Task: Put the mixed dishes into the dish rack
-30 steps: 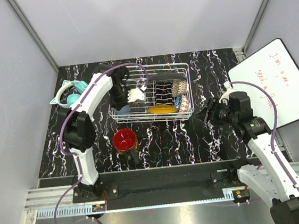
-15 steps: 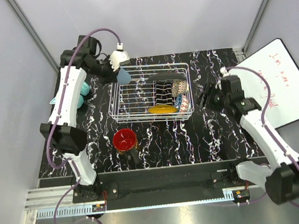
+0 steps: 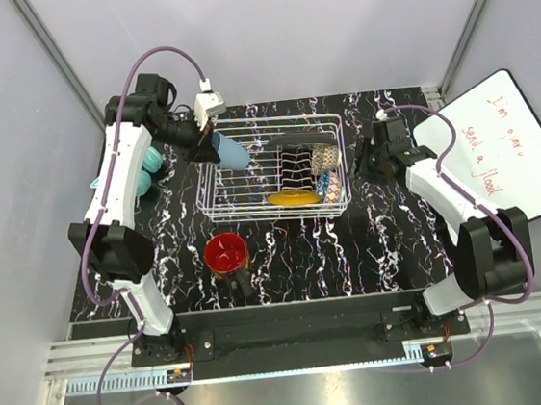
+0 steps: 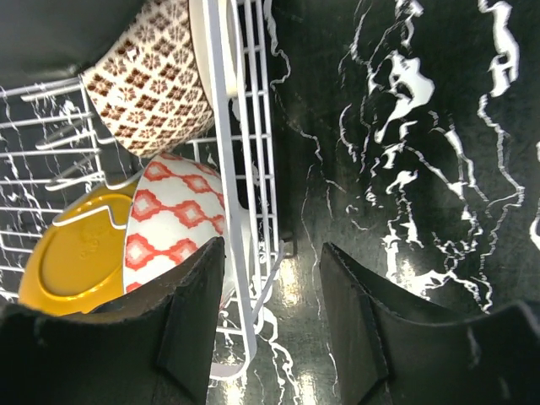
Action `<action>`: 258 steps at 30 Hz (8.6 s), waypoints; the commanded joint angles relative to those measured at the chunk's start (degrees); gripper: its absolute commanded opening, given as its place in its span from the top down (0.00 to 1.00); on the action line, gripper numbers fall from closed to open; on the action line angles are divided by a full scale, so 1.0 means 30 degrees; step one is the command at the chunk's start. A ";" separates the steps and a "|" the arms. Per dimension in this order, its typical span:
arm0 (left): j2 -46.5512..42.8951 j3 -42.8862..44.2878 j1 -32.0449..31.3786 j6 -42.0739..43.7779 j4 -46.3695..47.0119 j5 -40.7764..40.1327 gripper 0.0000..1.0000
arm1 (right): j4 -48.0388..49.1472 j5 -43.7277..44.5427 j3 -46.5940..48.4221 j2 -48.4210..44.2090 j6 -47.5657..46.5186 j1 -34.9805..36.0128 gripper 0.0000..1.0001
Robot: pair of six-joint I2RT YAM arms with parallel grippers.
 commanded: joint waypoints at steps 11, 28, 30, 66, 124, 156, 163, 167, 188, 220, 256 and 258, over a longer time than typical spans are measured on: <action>-0.0798 -0.0197 0.0432 -0.0897 0.1213 0.2507 1.00 | 0.0341 0.0378 0.0773 0.1652 -0.0341 0.0808 0.68; -0.0594 -0.1250 0.0491 -0.0633 0.0686 0.5582 1.00 | -0.2879 0.5826 -0.0780 -0.1040 -0.0868 0.0750 0.90; -0.0652 -0.1835 0.0491 -0.0284 0.0598 0.5903 1.00 | -0.3145 0.6061 -0.0867 -0.1275 -0.0810 0.0428 0.90; -0.0066 -0.0818 -0.0562 0.0775 -0.3387 1.7360 1.00 | 1.1530 -0.9755 -0.1537 -0.7813 0.8814 -0.0803 0.00; 0.3569 -0.3326 -0.1736 -5.0384 5.5122 1.1151 1.00 | 2.4071 -1.3976 0.1533 0.1771 1.4367 0.2126 0.00; 0.3537 -0.4210 -0.1766 -5.0701 5.5617 1.1734 0.87 | 2.2785 -1.4358 0.3732 0.3120 1.3548 0.2097 0.79; 0.4730 -0.2635 -0.1706 -4.8733 5.2802 1.4456 0.60 | 1.8860 -1.5148 0.3351 0.0631 1.1086 0.0843 1.00; 0.9264 0.6843 -0.1504 -4.9973 5.1781 1.7325 0.01 | 1.5352 -1.5033 0.3701 -0.1270 0.8895 -0.0156 1.00; 0.2425 0.3126 -0.2009 -0.6773 1.6513 -1.1767 0.01 | -0.3626 -0.9270 1.5522 0.2805 -0.1211 0.2650 1.00; -0.0036 -1.1709 0.2721 -1.1386 1.5977 -0.2883 0.01 | -1.0940 0.1638 3.1300 1.8349 -0.3974 0.7897 1.00; -0.1765 -1.5403 0.0052 -0.5204 1.2758 0.0310 0.01 | -1.1085 0.1903 3.0479 2.0813 -0.3535 0.7752 1.00; -0.1620 -1.5082 0.0052 -0.5057 1.2494 0.0485 0.01 | -1.1115 0.1815 3.0509 2.1135 -0.3476 0.7722 1.00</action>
